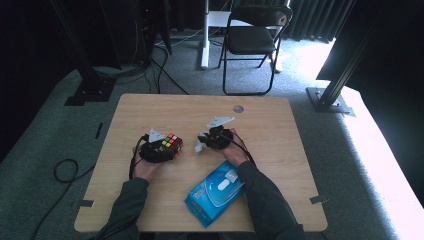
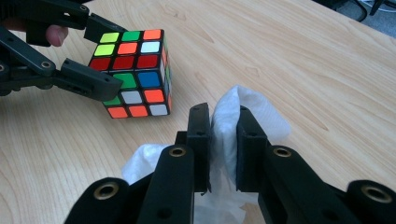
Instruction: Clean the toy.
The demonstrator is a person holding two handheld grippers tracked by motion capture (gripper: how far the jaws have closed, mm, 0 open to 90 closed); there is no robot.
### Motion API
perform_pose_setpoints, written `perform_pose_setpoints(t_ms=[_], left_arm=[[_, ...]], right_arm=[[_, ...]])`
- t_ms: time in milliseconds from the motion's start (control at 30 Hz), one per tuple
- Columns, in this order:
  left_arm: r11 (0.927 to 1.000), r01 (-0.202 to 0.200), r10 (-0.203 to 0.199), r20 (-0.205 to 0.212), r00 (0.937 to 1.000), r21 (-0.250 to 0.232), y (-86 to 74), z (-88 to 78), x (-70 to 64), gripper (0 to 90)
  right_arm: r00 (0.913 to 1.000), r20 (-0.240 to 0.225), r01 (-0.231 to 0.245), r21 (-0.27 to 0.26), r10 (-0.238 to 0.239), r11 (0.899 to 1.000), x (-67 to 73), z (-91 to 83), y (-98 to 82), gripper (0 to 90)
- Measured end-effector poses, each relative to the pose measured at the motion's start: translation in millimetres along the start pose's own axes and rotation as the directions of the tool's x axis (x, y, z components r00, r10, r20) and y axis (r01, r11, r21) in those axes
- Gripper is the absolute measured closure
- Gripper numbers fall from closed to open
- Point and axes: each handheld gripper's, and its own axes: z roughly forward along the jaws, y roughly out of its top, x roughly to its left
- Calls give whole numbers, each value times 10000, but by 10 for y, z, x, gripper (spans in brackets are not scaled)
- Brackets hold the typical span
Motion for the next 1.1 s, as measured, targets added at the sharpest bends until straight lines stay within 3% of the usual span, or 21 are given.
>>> perform_pose_setpoints(t_ms=[767,1100], left_arm=[[9986,-385,390,-146,9991,366,-71,91,-31,343],[9978,-552,555,-57,9984,373,-103,78,-22,339]], right_arm=[[10000,-57,56,259,-54,9996,16,23,-5,767],[9999,-98,41,250,-39,9997,16,18,-1,639]])
